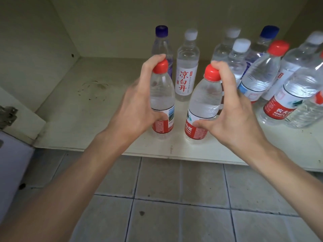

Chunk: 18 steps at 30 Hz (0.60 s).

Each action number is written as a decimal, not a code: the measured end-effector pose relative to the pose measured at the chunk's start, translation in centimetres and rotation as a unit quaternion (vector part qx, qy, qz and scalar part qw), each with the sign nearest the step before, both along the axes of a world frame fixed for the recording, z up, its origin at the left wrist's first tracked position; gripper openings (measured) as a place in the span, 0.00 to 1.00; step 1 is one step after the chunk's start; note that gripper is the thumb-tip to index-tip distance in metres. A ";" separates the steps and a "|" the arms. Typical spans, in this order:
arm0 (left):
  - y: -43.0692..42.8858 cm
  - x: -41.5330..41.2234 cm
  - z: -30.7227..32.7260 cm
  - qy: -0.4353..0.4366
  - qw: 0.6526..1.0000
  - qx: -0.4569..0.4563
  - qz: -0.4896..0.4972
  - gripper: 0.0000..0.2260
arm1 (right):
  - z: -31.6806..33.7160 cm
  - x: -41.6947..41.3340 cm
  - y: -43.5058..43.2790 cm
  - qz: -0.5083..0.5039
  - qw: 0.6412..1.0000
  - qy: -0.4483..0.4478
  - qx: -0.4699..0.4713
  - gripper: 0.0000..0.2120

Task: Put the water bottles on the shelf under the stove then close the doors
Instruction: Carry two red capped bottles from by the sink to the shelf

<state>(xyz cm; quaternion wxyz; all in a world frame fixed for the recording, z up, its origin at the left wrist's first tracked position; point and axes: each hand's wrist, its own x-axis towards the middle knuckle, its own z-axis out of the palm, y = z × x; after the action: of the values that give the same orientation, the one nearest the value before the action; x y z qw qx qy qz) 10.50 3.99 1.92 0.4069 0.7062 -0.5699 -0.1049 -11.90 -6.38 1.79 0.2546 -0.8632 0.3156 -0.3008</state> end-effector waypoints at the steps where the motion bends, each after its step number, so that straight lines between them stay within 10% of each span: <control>1: -0.3 0.3 -0.1 -0.002 1.000 -0.005 -0.001 0.59 | -0.2 0.3 -0.2 0.000 1.000 -0.002 -0.002 0.60; 18: -6.9 3.5 -0.9 -0.002 0.999 -0.042 0.010 0.58 | -0.5 7.5 -6.8 -0.041 0.999 0.002 -0.034 0.63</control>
<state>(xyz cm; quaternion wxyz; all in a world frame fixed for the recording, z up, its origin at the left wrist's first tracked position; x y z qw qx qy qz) 13.99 -2.94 1.06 0.4365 0.6941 -0.5675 -0.0755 -4.42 -13.17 1.28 0.2121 -0.8584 0.3406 -0.3196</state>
